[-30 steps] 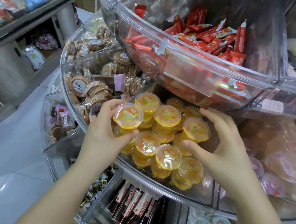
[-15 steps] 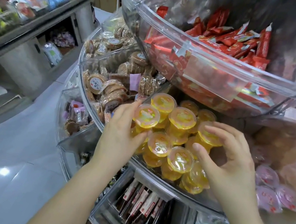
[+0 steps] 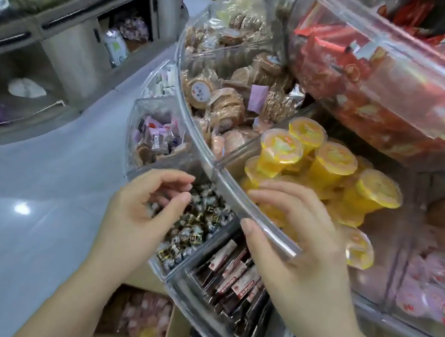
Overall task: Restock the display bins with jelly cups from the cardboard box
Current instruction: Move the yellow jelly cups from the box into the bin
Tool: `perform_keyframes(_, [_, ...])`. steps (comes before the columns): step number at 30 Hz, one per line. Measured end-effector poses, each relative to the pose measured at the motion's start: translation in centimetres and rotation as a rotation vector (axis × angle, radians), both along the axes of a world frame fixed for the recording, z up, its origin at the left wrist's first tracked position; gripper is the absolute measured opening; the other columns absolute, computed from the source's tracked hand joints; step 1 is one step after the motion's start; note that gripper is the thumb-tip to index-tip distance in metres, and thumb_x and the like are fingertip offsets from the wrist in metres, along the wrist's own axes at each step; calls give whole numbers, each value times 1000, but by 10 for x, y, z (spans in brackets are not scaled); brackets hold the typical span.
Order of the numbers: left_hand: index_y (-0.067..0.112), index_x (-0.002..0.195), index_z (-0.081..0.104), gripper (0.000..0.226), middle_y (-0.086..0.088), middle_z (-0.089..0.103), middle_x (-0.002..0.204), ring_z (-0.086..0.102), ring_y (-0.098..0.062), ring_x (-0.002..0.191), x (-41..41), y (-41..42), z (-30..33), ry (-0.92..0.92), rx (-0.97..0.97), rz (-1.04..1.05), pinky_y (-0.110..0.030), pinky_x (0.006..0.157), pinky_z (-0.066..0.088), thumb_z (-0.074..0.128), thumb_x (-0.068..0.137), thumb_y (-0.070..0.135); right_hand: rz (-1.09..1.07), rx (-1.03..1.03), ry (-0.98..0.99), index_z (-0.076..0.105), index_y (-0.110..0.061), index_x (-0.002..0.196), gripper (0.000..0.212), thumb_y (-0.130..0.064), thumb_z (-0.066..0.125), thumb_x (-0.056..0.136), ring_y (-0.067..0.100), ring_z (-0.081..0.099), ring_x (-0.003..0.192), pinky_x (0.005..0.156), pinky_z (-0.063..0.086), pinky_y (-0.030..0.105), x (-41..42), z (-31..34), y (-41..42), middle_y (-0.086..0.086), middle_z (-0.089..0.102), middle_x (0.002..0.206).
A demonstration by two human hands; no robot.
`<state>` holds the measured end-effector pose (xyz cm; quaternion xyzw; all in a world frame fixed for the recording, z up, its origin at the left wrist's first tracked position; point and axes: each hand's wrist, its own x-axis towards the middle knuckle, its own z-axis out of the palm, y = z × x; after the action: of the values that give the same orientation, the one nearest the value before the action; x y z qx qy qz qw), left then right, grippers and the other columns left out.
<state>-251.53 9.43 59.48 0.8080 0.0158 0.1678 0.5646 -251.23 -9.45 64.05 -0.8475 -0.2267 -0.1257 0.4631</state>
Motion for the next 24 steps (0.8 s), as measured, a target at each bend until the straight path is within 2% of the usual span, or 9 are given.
perform_keyframes(3, [42, 84, 67, 33, 16, 69, 88, 62, 2, 78, -45, 38, -55, 145, -89, 138, -4, 71, 45, 65, 85, 9, 225, -42, 244, 63, -25, 104, 20, -20, 63, 84, -8, 53, 100, 85, 37, 4, -20, -52, 51, -19, 59, 102])
perform_keyframes(5, [41, 83, 68, 29, 16, 70, 84, 63, 2, 76, -79, 66, -112, 304, -146, 250, -6, 69, 46, 65, 86, 12, 318, -103, 457, 62, -31, 103, 20, -24, 61, 84, -7, 55, 95, 80, 38, 3, -37, -112, 83, -19, 61, 97])
perform_keyframes(8, [41, 83, 67, 30, 16, 70, 84, 64, 0, 78, -133, 103, -216, 576, -200, 382, -9, 66, 47, 63, 88, 12, 388, -269, 699, 65, -28, 102, 20, -22, 60, 84, -2, 57, 87, 78, 40, 5, -67, -232, 122, -13, 64, 92])
perform_keyframes(11, [41, 82, 65, 32, 16, 69, 77, 61, 4, 69, -180, 119, -326, 832, -179, 360, -20, 65, 49, 60, 88, 10, 490, -550, 1005, 61, -23, 112, 23, -19, 55, 91, 6, 60, 96, 81, 43, 13, -97, -365, 143, -9, 62, 100])
perform_keyframes(12, [39, 83, 63, 32, 15, 67, 75, 59, 4, 67, -189, 121, -360, 891, -159, 326, -16, 64, 47, 59, 88, 8, 511, -628, 1058, 61, -22, 114, 24, -18, 53, 92, 8, 61, 97, 80, 44, 15, -105, -408, 147, -7, 63, 104])
perform_keyframes(15, [24, 96, 65, 24, 9, 67, 87, 61, -4, 81, -198, 122, -460, 1039, -92, 179, -2, 67, 40, 57, 87, 4, 546, -780, 1084, 62, -18, 112, 25, -15, 54, 88, 17, 64, 96, 78, 44, 23, -119, -523, 157, 2, 67, 106])
perform_keyframes(17, [16, 101, 65, 22, 3, 68, 93, 63, -11, 89, -189, 123, -521, 1082, -60, 110, -2, 70, 37, 56, 86, 3, 539, -898, 1083, 61, -18, 115, 28, -17, 55, 87, 23, 63, 98, 80, 45, 27, -119, -590, 160, 6, 68, 106])
perform_keyframes(21, [8, 110, 61, 25, -8, 67, 109, 61, -22, 103, -157, 132, -632, 1126, -1, 48, -20, 89, 41, 60, 85, 8, 493, -1158, 1061, 54, -13, 118, 32, -21, 55, 87, 32, 60, 106, 83, 48, 34, -106, -705, 157, 14, 63, 116])
perform_keyframes(24, [7, 122, 52, 39, -17, 55, 124, 52, -31, 116, -144, 137, -691, 1212, 88, 94, -32, 100, 39, 61, 86, 16, 418, -1140, 1225, 50, -9, 126, 49, -39, 57, 88, 31, 58, 110, 87, 45, 32, -108, -759, 159, 16, 60, 122])
